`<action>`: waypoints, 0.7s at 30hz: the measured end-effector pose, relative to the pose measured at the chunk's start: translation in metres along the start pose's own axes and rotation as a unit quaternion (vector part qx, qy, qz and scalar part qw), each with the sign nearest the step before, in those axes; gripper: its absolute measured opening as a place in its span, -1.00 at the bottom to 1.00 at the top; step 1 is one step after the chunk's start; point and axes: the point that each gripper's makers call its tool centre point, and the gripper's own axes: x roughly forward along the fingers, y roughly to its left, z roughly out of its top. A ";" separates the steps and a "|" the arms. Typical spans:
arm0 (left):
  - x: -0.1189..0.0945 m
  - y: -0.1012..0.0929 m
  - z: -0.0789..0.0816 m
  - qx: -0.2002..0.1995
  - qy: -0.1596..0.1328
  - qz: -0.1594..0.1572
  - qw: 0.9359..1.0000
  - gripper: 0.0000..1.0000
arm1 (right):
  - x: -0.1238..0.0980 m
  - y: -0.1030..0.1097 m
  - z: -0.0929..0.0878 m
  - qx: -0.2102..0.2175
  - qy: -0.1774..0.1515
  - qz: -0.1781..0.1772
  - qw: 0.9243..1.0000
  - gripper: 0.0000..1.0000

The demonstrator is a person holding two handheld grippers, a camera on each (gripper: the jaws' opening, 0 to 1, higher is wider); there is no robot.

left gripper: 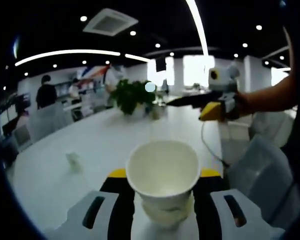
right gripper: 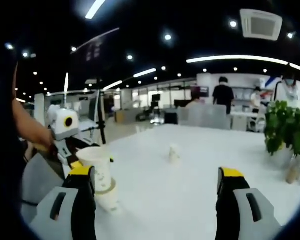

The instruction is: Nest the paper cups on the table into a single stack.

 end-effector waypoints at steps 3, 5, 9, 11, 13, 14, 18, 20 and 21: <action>0.002 -0.002 -0.007 -0.002 0.007 -0.003 1.000 -0.12 | -0.001 0.000 -0.002 0.002 0.002 -0.001 1.000 1.00; 0.003 -0.002 -0.012 -0.004 0.011 -0.004 1.000 -0.12 | -0.002 0.000 -0.003 0.002 0.004 -0.001 1.000 1.00; 0.005 -0.003 -0.023 -0.007 0.026 -0.004 1.000 -0.12 | -0.001 0.000 -0.003 0.003 0.005 0.000 1.000 1.00; 0.006 -0.005 -0.027 -0.011 0.032 -0.008 0.999 -0.11 | -0.001 0.000 -0.003 0.003 0.005 0.000 1.000 1.00; 0.007 -0.005 -0.033 -0.009 0.039 -0.008 0.999 -0.11 | -0.001 0.000 -0.003 0.003 0.006 -0.001 1.000 1.00; 0.008 -0.005 -0.037 -0.010 0.043 -0.009 0.999 -0.11 | -0.001 0.000 -0.003 0.003 0.005 -0.001 1.000 1.00; 0.006 -0.005 -0.041 -0.018 0.046 -0.009 0.999 -0.10 | 0.000 0.001 -0.003 0.004 0.005 0.001 1.000 1.00; 0.006 -0.005 -0.042 -0.018 0.047 -0.010 0.999 -0.10 | 0.000 0.002 -0.003 0.004 0.006 0.002 1.000 1.00; 0.005 -0.005 -0.043 -0.020 0.048 -0.012 0.999 -0.10 | 0.001 0.003 -0.004 0.004 0.007 0.003 1.000 1.00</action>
